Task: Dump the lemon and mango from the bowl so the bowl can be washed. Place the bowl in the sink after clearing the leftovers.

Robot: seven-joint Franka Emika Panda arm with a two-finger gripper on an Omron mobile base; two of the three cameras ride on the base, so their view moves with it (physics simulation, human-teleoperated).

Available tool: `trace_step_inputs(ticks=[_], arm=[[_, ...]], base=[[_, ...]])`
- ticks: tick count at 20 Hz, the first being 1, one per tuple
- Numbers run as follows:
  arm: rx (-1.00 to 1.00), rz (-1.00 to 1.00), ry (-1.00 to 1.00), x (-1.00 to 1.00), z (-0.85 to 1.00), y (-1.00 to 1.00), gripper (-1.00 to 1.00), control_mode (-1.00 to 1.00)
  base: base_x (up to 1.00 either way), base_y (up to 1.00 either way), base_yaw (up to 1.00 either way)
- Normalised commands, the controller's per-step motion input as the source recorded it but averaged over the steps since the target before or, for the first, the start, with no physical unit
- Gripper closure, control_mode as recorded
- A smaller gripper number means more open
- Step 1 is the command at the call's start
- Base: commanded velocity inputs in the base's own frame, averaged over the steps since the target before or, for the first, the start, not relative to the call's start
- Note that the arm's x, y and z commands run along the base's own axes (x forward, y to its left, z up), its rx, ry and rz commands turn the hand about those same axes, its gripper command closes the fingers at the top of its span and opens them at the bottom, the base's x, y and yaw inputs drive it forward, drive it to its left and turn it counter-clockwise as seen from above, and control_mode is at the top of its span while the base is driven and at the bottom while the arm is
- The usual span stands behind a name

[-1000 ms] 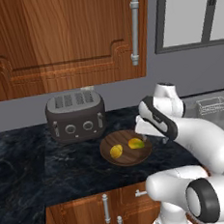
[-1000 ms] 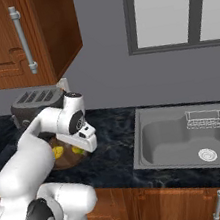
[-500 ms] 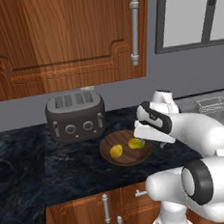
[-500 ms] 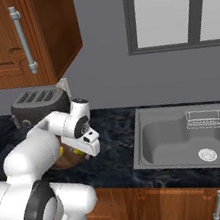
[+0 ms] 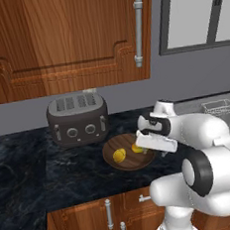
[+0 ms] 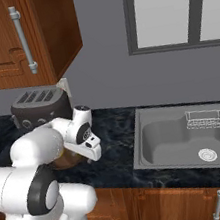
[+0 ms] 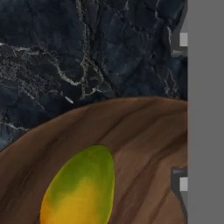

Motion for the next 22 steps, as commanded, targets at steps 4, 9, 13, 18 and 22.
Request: trace_step_inputs(ticks=[4, 9, 13, 18, 22], arm=[[0.0, 0.0, 0.0, 0.16, -0.31, 0.04, -1.0, -1.0], [0.0, 0.0, 0.0, 0.15, -0.26, 0.11, -1.0, -1.0], [0.0, 0.0, 0.0, 0.17, -0.26, 0.16, 1.0, -1.0], [0.0, 0.0, 0.0, 0.04, -0.03, 0.01, 1.0, -1.0], [0.0, 0.0, 0.0, 0.0, 0.0, 0.0, 1.0, -1.0]], base=[[0.0, 0.0, 0.0], [0.0, 0.0, 0.0], [0.0, 0.0, 0.0], [0.0, 0.0, 0.0], [0.0, 0.0, 0.0]])
